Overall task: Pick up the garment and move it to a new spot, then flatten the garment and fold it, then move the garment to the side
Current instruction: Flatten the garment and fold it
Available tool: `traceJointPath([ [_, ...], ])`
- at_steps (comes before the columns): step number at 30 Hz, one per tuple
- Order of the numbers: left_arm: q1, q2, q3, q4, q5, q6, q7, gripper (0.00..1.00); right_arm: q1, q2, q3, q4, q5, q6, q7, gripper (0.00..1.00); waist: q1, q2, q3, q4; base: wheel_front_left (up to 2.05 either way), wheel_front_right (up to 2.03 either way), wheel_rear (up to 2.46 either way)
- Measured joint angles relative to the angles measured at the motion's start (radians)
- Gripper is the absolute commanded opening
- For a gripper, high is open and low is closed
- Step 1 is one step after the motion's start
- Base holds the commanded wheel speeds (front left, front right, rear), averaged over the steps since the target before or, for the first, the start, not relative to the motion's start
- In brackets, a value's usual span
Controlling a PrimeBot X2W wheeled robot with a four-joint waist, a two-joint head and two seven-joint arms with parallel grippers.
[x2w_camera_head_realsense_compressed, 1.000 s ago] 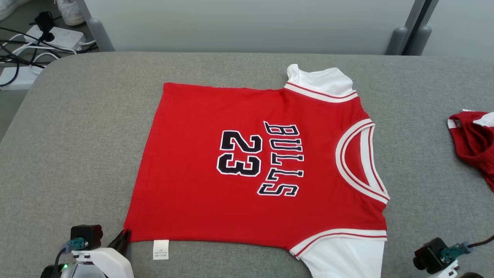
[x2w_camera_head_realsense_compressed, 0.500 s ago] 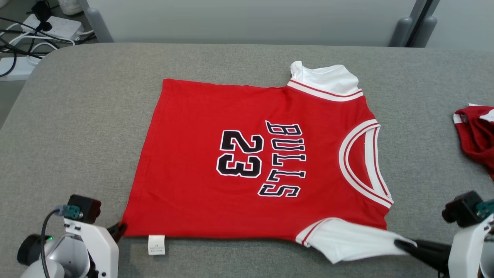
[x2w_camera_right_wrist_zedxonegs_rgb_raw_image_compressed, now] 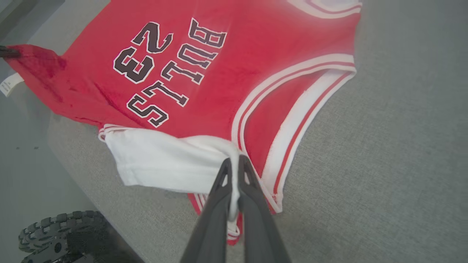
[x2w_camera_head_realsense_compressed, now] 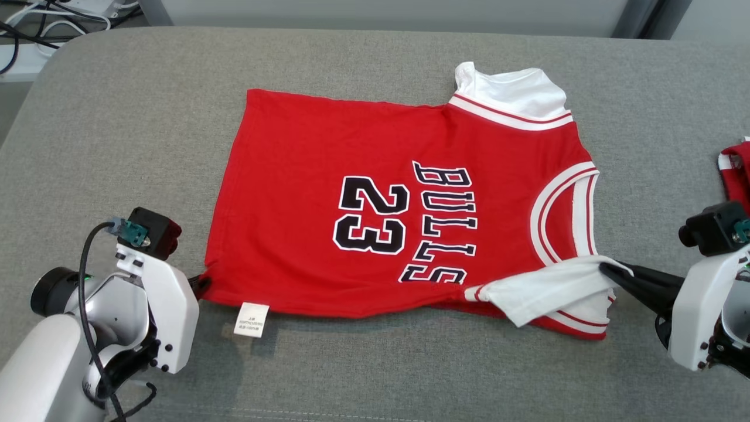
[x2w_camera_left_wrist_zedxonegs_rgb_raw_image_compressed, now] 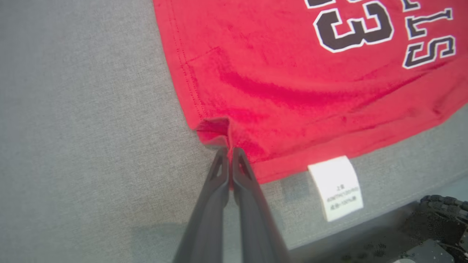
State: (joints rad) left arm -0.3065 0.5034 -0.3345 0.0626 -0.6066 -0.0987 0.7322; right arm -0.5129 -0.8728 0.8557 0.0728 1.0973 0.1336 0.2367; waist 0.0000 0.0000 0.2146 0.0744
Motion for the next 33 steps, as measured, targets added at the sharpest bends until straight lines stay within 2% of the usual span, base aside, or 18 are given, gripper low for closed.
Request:
traceJointPath([
  [6,-0.113,-0.009,-0.049,0.092,0.018,-0.002,0.06,0.0,-0.074,0.048,0.001,0.097,-0.023,0.0,-0.01,0.0,0.0,0.0,0.035,-0.01,0.0,0.0,0.0],
  [11,-0.19,-0.033,-0.073,0.175,0.024,-0.007,0.037,0.0,-0.111,0.065,0.012,0.138,-0.028,0.0,-0.031,0.0,0.0,0.0,0.057,-0.016,0.0,0.0,0.0],
  [18,-0.288,-0.07,-0.106,0.304,0.054,-0.023,-0.105,0.0,-0.163,0.08,0.031,0.177,-0.028,0.0,-0.073,0.0,0.0,0.0,0.093,-0.026,0.0,0.0,0.0],
  [33,-0.399,-0.11,-0.157,0.494,0.082,-0.025,-0.425,0.0,-0.267,0.123,0.067,0.28,-0.051,0.0,-0.169,0.0,0.0,0.0,0.144,-0.021,0.0,0.0,0.0],
])
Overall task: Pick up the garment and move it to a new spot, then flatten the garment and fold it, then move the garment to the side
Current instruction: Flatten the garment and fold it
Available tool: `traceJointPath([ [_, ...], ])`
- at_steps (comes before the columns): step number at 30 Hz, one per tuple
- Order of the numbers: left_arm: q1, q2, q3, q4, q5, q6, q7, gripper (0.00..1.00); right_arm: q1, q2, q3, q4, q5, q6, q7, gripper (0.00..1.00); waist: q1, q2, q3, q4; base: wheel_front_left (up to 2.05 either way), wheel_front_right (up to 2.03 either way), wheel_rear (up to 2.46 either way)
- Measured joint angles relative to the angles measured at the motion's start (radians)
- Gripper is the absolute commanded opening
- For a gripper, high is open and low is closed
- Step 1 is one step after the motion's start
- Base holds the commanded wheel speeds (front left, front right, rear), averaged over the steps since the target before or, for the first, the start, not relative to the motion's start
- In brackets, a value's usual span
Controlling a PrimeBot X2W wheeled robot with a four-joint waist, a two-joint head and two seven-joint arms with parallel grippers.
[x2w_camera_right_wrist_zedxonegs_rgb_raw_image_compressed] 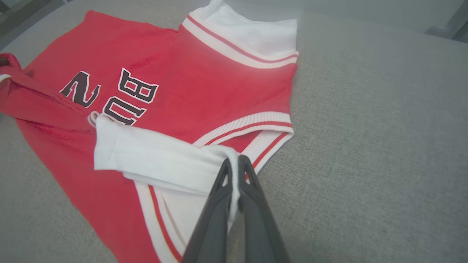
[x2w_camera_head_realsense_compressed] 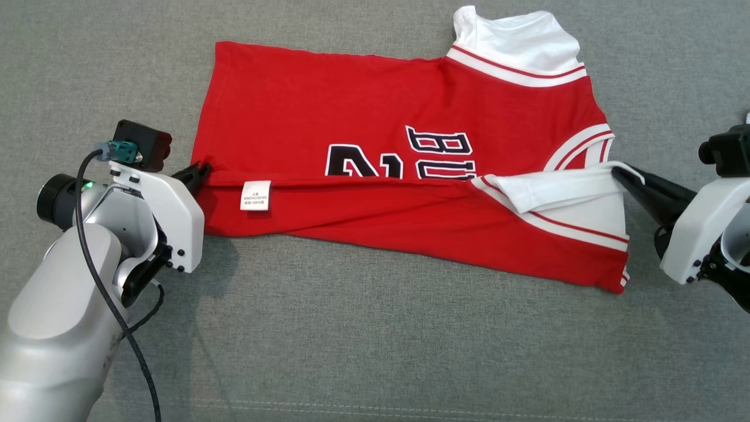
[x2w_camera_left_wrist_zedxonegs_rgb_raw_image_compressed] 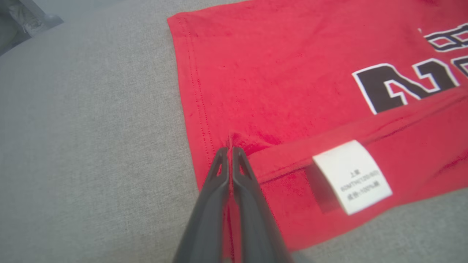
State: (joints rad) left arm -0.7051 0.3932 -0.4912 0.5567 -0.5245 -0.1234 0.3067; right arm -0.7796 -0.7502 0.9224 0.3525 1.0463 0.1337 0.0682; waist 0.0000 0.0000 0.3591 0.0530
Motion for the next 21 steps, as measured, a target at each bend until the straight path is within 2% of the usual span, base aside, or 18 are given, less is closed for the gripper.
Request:
traceJointPath([
  [2,-0.016,-0.004,-0.012,0.029,0.001,0.0,-0.026,0.0,-0.013,0.01,0.003,0.02,-0.007,0.0,-0.022,0.0,0.0,0.0,0.006,0.001,0.0,0.0,0.0],
  [3,-0.021,-0.007,-0.017,0.043,0.001,0.0,-0.041,0.0,-0.017,0.016,0.004,0.025,-0.007,0.0,-0.029,0.35,-0.0001,0.0,0.009,0.001,0.0,0.0,0.0],
  [4,-0.022,-0.008,-0.023,0.054,0.0,0.0,-0.058,0.0,-0.021,0.023,0.005,0.033,-0.008,0.0,-0.04,0.35,0.0,0.0,0.013,0.0,0.0,0.0,0.0],
  [5,-0.022,-0.01,-0.026,0.067,0.0,0.0,-0.081,0.65,-0.024,0.03,0.005,0.044,-0.008,0.0,-0.053,1.0,-0.0001,0.0,0.016,0.0,0.0,0.0,0.0],
  [6,-0.023,-0.013,-0.028,0.077,-0.001,0.0,-0.114,0.65,-0.028,0.033,0.006,0.05,-0.008,0.0,-0.062,1.0,0.0,0.0,0.018,0.0,0.0,0.0,0.0],
  [7,-0.025,-0.017,-0.027,0.089,-0.001,0.0,-0.148,1.0,-0.031,0.034,0.006,0.053,-0.009,0.0,-0.073,1.0,0.0,0.0,0.02,0.0,0.0,0.0,0.0],
  [13,-0.07,-0.029,-0.002,0.147,0.023,0.006,-0.37,1.0,-0.036,0.034,-0.043,0.105,-0.023,0.0,-0.2,1.0,0.0,-0.0001,0.011,0.0,0.0,0.0,0.0],
  [17,-0.067,-0.043,0.006,0.195,0.021,0.006,-0.448,1.0,-0.027,0.038,-0.091,0.143,-0.028,0.0,-0.271,1.0,0.0,0.0,-0.011,0.004,0.0,0.0,0.0],
  [21,-0.031,-0.066,0.007,0.226,0.013,0.006,-0.498,1.0,0.058,0.056,-0.104,0.135,-0.028,0.0,-0.29,1.0,0.0,0.0,-0.039,0.009,0.0,0.0,0.0],
])
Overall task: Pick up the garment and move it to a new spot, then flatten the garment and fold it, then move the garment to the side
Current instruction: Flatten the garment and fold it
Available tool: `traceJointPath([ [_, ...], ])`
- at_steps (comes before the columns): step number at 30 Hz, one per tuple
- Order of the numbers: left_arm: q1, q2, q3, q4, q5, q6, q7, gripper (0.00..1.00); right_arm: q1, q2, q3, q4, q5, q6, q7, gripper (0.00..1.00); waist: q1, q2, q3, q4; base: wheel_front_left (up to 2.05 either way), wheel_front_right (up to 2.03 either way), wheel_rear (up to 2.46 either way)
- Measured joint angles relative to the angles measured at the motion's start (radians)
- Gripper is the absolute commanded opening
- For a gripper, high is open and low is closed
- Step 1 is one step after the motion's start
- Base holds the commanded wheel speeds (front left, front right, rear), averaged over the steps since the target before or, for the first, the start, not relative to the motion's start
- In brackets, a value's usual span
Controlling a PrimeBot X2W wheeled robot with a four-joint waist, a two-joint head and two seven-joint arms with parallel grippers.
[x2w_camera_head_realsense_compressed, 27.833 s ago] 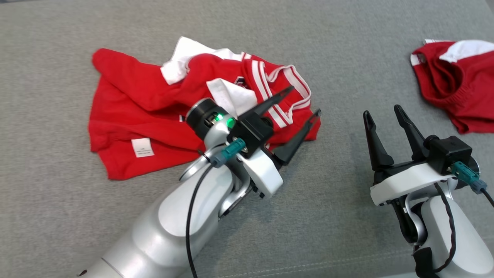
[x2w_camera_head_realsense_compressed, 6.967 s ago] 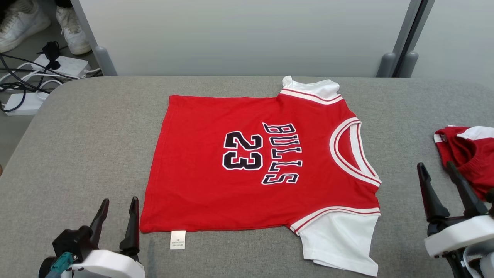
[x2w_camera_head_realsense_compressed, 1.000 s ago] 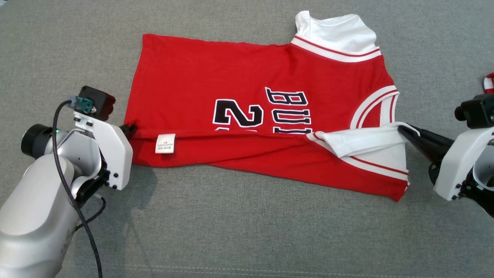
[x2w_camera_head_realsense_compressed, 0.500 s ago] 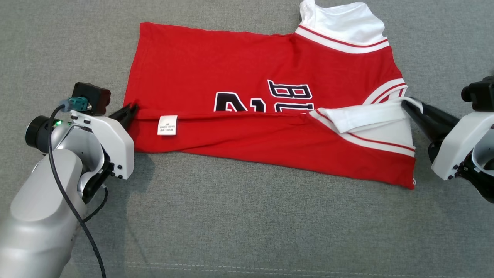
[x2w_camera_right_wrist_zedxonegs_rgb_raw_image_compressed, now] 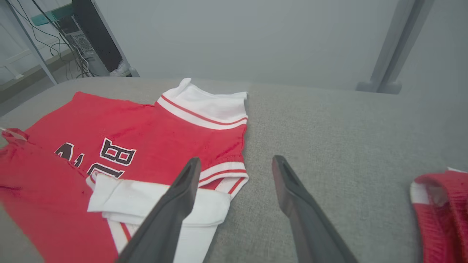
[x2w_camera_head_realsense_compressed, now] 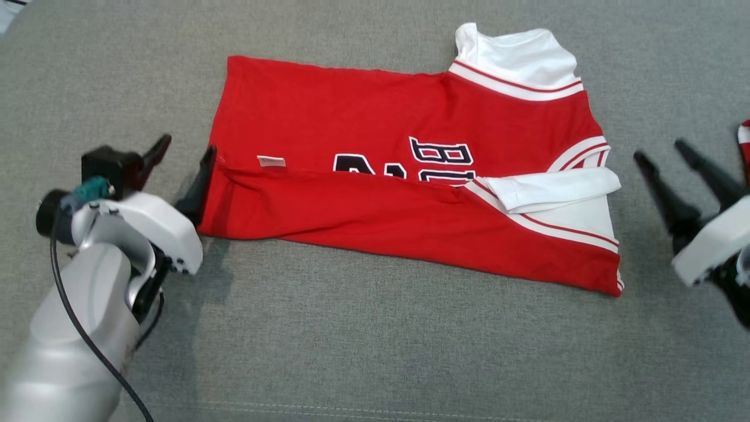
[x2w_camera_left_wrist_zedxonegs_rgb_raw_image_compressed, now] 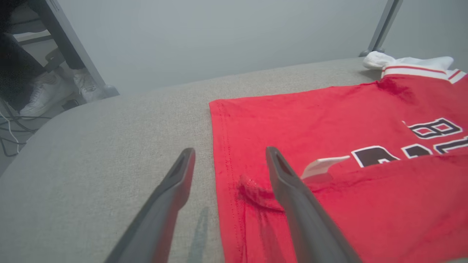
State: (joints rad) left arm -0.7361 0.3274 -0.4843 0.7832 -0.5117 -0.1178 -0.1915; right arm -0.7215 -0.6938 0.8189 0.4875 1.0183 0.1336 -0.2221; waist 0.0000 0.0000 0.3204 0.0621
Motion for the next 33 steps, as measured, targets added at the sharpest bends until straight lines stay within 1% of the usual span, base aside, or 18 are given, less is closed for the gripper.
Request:
traceJointPath([
  [5,0.093,-0.019,0.002,0.03,-0.023,0.0,-0.031,1.0,0.126,0.024,0.004,-0.032,-0.001,0.0,-0.009,1.0,0.0,0.0,-0.037,-0.001,0.0,0.0,0.0],
  [6,0.132,-0.031,0.003,0.04,-0.031,0.0,-0.04,1.0,0.164,0.034,0.002,-0.052,-0.008,0.0,-0.017,1.0,0.0,0.0,-0.051,-0.005,0.0,0.0,0.0],
  [11,0.211,-0.059,0.021,0.053,-0.054,0.0,-0.056,1.0,0.265,0.062,-0.003,-0.083,-0.018,0.0,-0.018,1.0,0.0,0.0,-0.076,-0.023,0.0,0.0,0.0],
  [14,0.236,-0.069,0.043,0.054,-0.057,0.001,-0.057,1.0,0.303,0.078,-0.008,-0.086,-0.018,0.0,-0.018,1.0,0.0,0.0,-0.087,-0.028,0.0,0.0,0.0],
  [20,0.275,-0.077,0.086,0.031,-0.057,0.02,-0.057,1.0,0.363,0.106,-0.018,-0.088,-0.019,0.0,-0.02,1.0,0.0,0.0,-0.107,-0.032,0.0,0.0,0.0],
  [26,0.325,-0.091,0.119,0.011,-0.049,0.03,-0.057,1.0,0.392,0.136,-0.04,-0.082,-0.031,0.0,-0.025,1.0,0.0,0.0,-0.13,-0.035,0.0,0.0,0.0],
  [33,0.365,-0.108,0.167,0.004,-0.026,0.031,-0.057,1.0,0.428,0.17,-0.074,-0.077,-0.043,0.0,-0.025,1.0,0.0,0.0,-0.144,-0.046,0.0,0.0,0.0],
])
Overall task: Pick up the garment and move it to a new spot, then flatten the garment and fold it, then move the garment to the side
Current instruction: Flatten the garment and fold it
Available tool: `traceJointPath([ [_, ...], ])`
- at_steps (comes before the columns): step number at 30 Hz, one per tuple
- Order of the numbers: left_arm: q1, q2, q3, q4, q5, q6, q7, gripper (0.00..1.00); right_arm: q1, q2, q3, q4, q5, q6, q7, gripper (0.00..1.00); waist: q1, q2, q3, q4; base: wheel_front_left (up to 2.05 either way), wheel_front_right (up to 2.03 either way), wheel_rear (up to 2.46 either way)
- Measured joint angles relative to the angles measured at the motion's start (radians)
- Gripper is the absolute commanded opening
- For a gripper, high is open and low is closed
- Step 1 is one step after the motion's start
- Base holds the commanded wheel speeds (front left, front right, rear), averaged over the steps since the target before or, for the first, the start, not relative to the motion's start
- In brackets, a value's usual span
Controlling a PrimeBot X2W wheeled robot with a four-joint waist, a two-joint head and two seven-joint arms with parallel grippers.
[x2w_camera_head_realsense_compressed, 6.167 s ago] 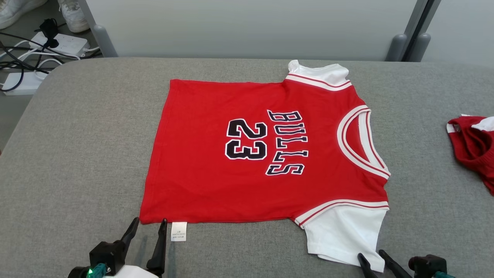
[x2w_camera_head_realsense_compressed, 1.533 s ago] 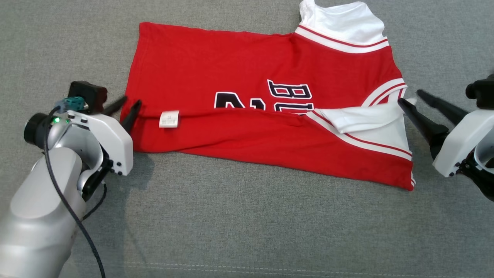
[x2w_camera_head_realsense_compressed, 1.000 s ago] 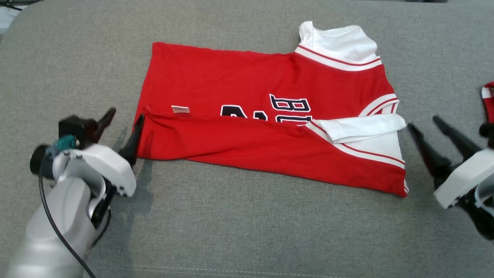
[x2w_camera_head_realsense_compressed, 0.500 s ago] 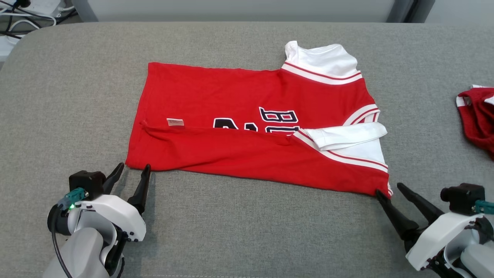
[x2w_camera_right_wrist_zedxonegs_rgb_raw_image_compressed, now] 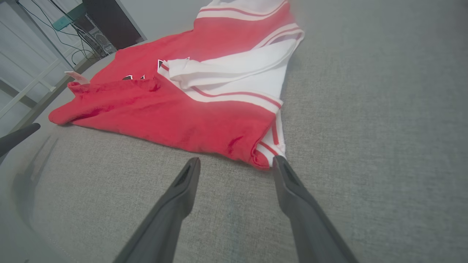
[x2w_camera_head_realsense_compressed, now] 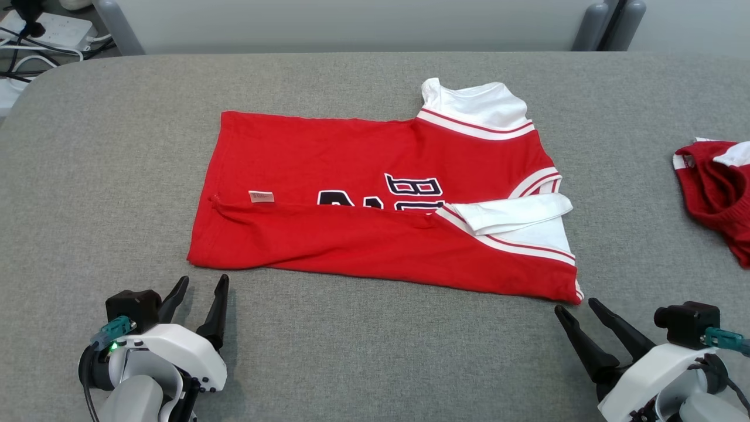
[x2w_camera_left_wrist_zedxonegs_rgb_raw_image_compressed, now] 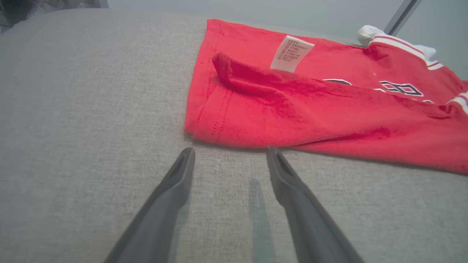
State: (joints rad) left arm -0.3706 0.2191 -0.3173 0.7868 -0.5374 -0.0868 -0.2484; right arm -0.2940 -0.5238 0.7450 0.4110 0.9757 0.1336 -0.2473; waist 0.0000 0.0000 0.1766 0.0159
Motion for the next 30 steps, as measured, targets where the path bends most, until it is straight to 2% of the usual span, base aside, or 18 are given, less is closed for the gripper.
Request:
traceJointPath([
  [10,-0.001,-0.022,0.044,0.001,0.045,-0.002,0.0,1.0,0.017,0.076,-0.022,0.001,-0.015,0.0,0.0,1.0,0.0,0.0,0.018,-0.012,0.0,0.0,0.0],
  [15,-0.002,-0.035,0.054,0.001,0.066,-0.006,0.0,1.0,0.016,0.118,-0.053,0.025,0.031,0.0,0.0,1.0,0.0,0.0,0.025,-0.003,0.0,0.0,0.0],
  [20,-0.002,-0.04,0.072,0.001,0.08,-0.012,0.0,1.0,0.015,0.137,-0.076,0.044,0.057,0.0,0.0,1.0,0.0,0.0,0.035,0.009,0.0,0.0,0.0],
  [26,-0.003,-0.043,0.092,0.001,0.105,-0.018,0.0,1.0,0.002,0.164,-0.156,0.064,0.073,0.0,-0.001,1.0,0.0,0.0,0.046,0.013,0.0,0.0,0.0],
  [30,-0.005,-0.053,0.098,0.002,0.117,-0.019,0.0,1.0,-0.018,0.181,-0.151,0.093,0.081,0.0,-0.001,1.0,0.0,0.0,0.05,0.017,0.0,0.0,0.0],
])
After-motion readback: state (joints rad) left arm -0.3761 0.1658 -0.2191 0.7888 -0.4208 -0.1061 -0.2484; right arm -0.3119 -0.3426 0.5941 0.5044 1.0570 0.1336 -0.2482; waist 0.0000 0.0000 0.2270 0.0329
